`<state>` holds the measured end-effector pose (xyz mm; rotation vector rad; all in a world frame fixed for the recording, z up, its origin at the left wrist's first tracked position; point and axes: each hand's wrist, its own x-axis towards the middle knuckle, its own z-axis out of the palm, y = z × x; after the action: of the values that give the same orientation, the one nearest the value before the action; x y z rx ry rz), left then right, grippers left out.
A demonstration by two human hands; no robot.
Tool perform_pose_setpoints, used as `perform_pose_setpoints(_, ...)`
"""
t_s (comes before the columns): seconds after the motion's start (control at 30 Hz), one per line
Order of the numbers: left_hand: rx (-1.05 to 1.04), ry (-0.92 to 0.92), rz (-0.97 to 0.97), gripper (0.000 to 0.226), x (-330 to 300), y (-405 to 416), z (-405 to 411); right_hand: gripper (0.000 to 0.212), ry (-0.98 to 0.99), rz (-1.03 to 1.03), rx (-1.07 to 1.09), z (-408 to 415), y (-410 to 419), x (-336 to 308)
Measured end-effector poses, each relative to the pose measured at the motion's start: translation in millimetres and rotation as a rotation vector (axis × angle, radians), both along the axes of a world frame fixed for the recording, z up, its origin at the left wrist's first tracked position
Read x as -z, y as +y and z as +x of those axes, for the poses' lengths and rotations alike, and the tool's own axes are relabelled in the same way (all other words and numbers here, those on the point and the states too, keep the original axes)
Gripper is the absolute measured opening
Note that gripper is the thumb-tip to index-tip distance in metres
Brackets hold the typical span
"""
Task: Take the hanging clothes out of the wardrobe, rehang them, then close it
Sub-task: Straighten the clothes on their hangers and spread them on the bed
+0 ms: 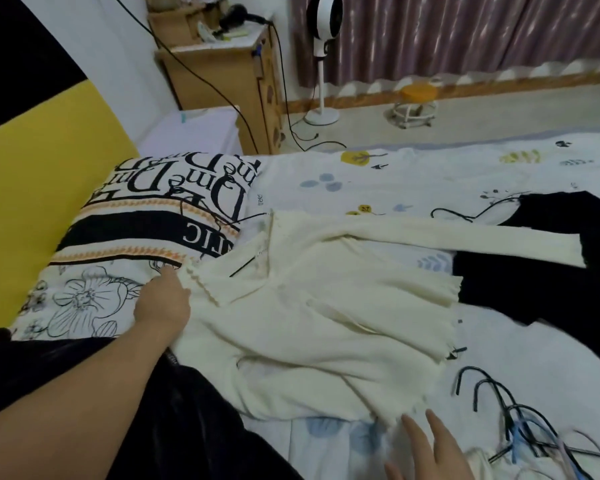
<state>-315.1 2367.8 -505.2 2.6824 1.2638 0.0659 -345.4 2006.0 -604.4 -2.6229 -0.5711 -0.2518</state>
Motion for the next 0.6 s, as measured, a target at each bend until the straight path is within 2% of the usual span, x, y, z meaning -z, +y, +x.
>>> perform_pose_setpoints(0.07,0.053,0.227,0.104,0.044,4.4,-6.4,-2.8,0.061,0.184,-0.074,0.016,0.3,-1.4,-3.0)
perform_pose_setpoints(0.1,0.075,0.326,0.14,0.048,5.7,-14.2,-3.8,0.063,0.224,-0.025,0.043,-6.4,-2.5,-4.4)
perform_pose_setpoints(0.17,0.126,0.41,0.133,0.051,7.6,-38.8,-3.4,0.061,0.257,-0.048,0.063,-10.5,-7.8,-7.0)
perform_pose_setpoints(0.27,0.31,0.38,0.043,0.046,5.9,-98.8,-3.8,0.045,0.276,-0.134,0.073,-11.4,-13.6,-27.8)
perform_pose_setpoints(0.33,0.455,0.353,-0.067,0.04,2.8,-145.1,-8.6,0.084,0.34,-0.168,0.078,-15.9,-23.4,-31.2)
perform_pose_setpoints(0.37,0.508,0.344,-0.127,0.037,1.1,-166.8,-12.6,0.093,0.339,-0.176,0.089,-19.9,-29.6,-33.1)
perform_pose_setpoints(0.6,0.596,0.229,-0.414,0.027,-14.0,-274.1,-60.7,0.064,0.214,-0.322,-0.002,-49.9,-71.0,-75.4)
